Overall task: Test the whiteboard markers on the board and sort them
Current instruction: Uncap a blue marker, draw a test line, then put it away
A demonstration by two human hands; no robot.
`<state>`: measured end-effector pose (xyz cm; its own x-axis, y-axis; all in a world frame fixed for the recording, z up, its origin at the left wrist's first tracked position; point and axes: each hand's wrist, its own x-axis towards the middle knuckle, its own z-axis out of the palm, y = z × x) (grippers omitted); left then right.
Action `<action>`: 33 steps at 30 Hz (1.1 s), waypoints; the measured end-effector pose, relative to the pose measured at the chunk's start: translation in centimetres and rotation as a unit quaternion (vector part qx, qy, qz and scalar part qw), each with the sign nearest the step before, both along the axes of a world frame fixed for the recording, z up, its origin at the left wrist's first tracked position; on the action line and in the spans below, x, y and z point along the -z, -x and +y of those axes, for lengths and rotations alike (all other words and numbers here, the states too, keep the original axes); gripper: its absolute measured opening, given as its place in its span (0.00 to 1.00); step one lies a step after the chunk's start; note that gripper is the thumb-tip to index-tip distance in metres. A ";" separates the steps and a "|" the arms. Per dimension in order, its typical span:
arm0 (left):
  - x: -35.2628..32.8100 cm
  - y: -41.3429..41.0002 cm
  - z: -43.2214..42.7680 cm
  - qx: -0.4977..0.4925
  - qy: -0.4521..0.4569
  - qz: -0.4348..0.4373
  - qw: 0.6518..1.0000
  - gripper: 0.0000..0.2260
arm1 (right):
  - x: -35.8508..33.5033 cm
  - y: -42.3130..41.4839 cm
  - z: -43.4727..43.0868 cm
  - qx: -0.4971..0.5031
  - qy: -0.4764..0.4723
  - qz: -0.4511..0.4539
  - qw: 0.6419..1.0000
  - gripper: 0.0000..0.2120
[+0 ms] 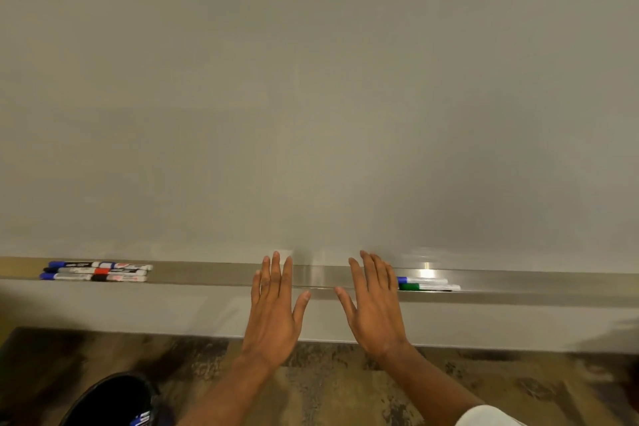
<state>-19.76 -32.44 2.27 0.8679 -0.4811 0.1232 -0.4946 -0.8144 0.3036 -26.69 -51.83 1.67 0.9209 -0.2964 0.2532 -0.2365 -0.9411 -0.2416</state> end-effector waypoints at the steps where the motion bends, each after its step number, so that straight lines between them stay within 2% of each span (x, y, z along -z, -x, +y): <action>1: 0.2 0.1 -0.8 0.009 -0.003 0.002 1.000 0.33 | 0.3 0.4 -1.0 0.011 0.001 0.001 1.000 0.28; 8: 2.2 -0.2 -4.1 0.033 0.000 0.016 0.999 0.32 | 3.8 1.2 -7.5 0.079 0.003 0.055 0.995 0.19; 12: 2.8 -0.5 -5.2 0.043 0.005 0.013 0.999 0.31 | 5.9 0.5 -9.3 0.102 -0.003 0.090 0.991 0.22; 18: 3.5 -0.2 -6.5 0.044 0.047 0.021 0.998 0.29 | 7.9 -0.8 -10.1 0.092 0.008 0.091 0.992 0.17; 23: 4.0 0.3 -6.7 0.040 0.066 0.044 0.996 0.29 | 8.2 -2.0 -10.8 0.091 0.003 0.115 0.989 0.16; 28: 4.3 0.4 -6.5 0.033 0.089 0.051 0.994 0.28 | 8.7 -2.8 -11.9 0.054 0.024 0.079 0.995 0.18; 33: 3.5 0.3 -6.2 0.030 0.132 0.049 0.990 0.27 | 8.7 -3.7 -10.6 -0.026 0.011 -0.016 0.999 0.19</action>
